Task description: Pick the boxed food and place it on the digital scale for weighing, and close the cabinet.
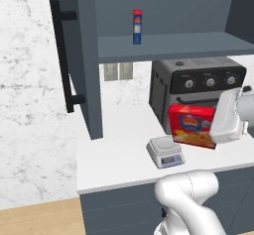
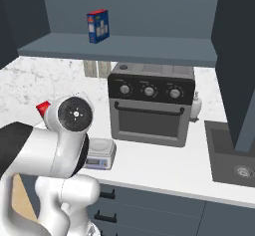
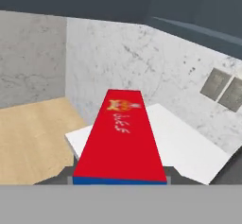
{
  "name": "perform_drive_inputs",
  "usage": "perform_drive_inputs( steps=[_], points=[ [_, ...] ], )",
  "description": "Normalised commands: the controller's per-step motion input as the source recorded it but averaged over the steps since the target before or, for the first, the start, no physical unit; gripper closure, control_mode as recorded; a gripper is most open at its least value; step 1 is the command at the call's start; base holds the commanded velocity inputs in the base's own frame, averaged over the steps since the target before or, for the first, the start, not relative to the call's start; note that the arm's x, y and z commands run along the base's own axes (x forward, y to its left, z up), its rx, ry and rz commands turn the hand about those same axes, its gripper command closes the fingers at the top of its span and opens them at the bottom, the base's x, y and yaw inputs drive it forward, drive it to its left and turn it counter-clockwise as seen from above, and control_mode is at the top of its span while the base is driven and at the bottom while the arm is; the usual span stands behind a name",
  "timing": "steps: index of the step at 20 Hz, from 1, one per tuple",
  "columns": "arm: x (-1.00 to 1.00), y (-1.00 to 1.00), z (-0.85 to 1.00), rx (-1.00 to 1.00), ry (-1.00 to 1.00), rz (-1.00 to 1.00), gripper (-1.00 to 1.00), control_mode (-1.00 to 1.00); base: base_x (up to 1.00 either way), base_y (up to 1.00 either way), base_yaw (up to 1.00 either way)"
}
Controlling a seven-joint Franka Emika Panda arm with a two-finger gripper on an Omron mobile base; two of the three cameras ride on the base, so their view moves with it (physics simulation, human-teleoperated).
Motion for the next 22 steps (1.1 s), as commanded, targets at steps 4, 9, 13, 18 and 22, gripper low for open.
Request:
perform_drive_inputs(
  steps=[4, 9, 13, 18, 22],
  points=[
    [0.34, -0.08, -0.33, 0.00, 0.00, 0.14, 1.00, -1.00, 0.00, 0.00, 0.00],
    [0.34, -0.01, -0.29, 0.00, -0.01, 0.07, 1.00, -1.00, 0.00, 0.00, 0.00],
    [0.50, 0.10, -0.31, 0.00, 0.00, 0.02, 1.00, -1.00, 0.00, 0.00, 0.00],
    [0.55, 0.01, -0.22, 0.00, 0.00, 0.01, 1.00, -1.00, 0.00, 0.00, 0.00],
    [0.38, 0.00, -0.18, 0.01, -0.01, 0.02, 1.00, -1.00, 0.00, 0.00, 0.00]
  ],
)
